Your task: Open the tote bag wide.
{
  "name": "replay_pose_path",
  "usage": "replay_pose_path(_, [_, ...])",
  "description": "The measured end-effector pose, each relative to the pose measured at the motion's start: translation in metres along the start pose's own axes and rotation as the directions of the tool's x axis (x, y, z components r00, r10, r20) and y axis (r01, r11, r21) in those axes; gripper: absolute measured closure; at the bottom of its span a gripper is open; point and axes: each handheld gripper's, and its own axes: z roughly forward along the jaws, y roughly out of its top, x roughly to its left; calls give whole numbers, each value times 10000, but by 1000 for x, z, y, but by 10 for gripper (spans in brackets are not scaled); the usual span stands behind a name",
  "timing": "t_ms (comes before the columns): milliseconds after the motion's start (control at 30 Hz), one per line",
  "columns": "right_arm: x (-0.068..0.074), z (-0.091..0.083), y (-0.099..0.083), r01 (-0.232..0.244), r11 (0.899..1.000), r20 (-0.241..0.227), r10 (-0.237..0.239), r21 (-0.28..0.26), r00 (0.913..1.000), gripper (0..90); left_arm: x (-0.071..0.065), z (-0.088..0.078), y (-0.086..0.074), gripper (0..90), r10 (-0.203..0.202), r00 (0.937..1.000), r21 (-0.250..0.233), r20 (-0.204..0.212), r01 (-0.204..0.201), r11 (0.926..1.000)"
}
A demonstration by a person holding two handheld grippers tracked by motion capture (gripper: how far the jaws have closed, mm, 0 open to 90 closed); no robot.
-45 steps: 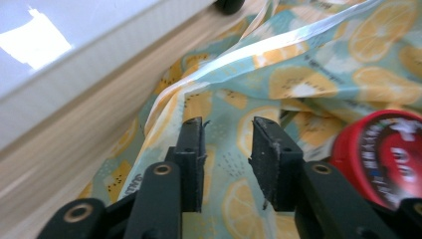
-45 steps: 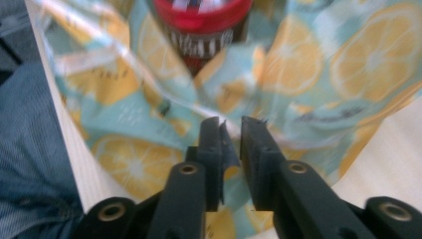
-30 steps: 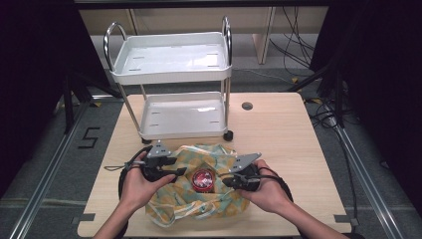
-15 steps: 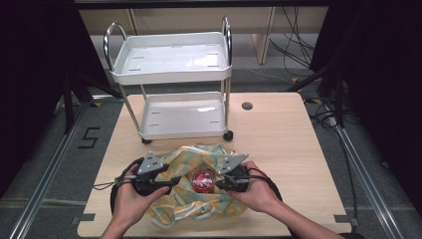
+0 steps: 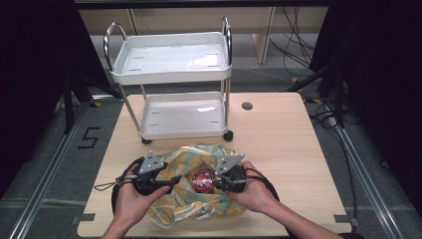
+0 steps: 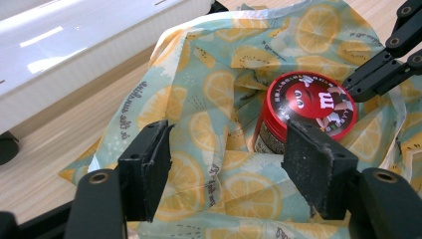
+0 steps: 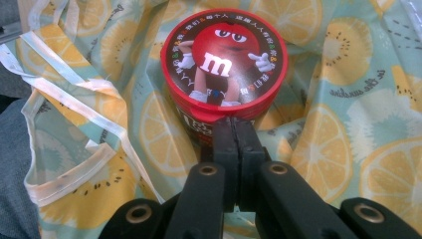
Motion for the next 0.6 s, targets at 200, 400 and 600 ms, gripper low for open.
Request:
replay_pose_path(200, [3, 1, 2, 254, 9997, -18, -254, -14, 9997, 900, 2, -2, 0, 344, 299, 9995, 130, -56, -299, 9995])
replay_pose_path(400, [9, 2, 5, 418, 9991, -112, -417, 83, 9991, 900, 1, 1, 0, 344, 52, 10000, -4, -80, -52, 10000])
replay_pose_path(600, [13, 4, 7, 565, 9984, -233, -563, 94, 9981, 900, 0, 1, 2, 341, 14, 10000, 84, -55, -13, 10000])
